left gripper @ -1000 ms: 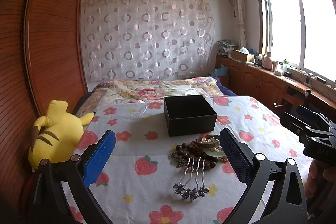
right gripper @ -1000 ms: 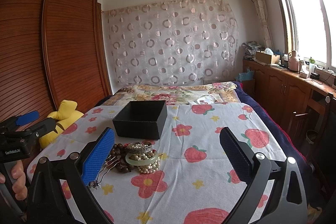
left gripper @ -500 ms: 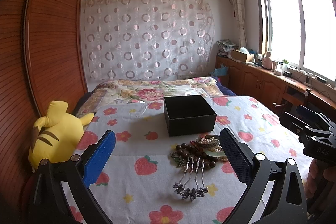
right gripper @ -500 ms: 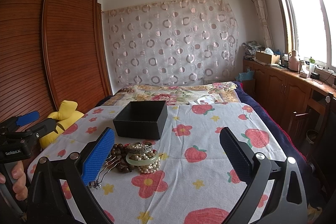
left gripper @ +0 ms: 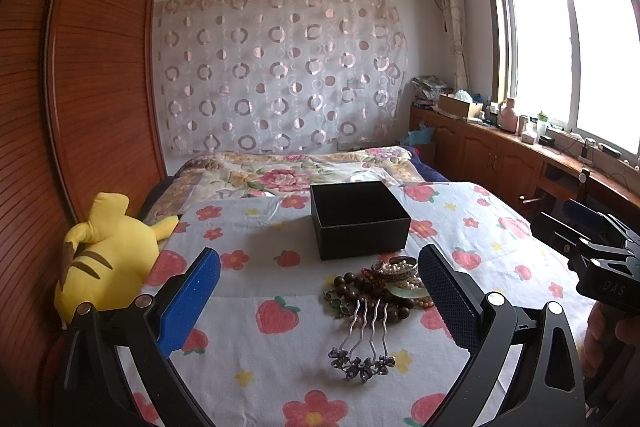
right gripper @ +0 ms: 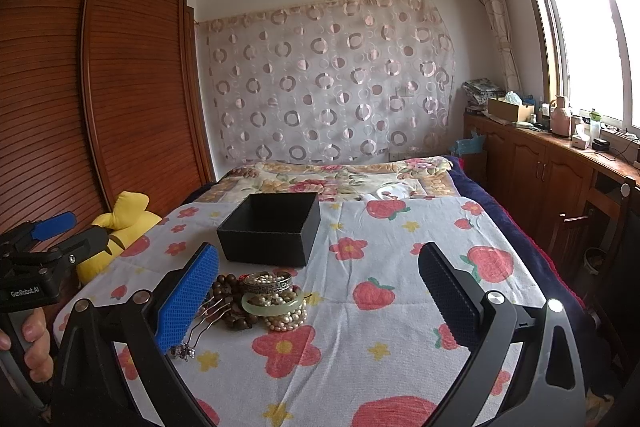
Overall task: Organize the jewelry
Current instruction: 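Lower the left tool onto the silver flower hair comb and close it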
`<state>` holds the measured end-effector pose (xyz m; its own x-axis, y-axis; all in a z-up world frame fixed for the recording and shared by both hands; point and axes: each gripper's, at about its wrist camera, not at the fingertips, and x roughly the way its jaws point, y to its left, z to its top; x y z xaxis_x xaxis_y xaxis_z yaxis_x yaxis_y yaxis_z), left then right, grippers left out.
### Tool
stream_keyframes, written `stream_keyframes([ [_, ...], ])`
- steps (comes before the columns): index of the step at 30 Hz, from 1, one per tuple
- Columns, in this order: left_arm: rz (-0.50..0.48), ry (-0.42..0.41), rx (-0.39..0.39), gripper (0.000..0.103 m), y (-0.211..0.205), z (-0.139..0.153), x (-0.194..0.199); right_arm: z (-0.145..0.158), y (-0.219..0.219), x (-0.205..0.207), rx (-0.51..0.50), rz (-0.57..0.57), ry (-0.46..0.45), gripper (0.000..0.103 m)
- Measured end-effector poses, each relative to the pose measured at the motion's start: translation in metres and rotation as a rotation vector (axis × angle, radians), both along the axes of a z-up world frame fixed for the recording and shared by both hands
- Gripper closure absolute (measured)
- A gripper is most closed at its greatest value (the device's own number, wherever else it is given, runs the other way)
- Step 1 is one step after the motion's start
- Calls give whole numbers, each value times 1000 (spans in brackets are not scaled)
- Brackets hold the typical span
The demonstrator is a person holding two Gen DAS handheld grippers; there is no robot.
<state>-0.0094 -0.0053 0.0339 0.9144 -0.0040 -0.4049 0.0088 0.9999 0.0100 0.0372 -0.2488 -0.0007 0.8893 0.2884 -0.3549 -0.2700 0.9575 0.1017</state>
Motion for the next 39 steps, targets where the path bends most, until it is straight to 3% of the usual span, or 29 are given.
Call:
stream_keyframes([
  [6, -3, 44, 3, 7, -3, -7, -1, 5, 15, -1, -4, 2, 26, 2],
  [12, -28, 131, 7, 7, -1, -26, 4, -21, 18, 4, -43, 55, 71, 2],
  [23, -123, 295, 12, 7, -7, -87, 23, -48, 13, 11, -90, 114, 131, 2],
  [30, -174, 351, 6, 8, -17, -99, 34, -61, 13, 18, -99, 150, 185, 2],
  [36, -203, 421, 0, 26, -22, -109, 46, -62, 15, 20, -115, 174, 199, 2],
  [39, -204, 446, -1, 27, -23, -114, 48, -61, 13, 20, -115, 175, 197, 2],
])
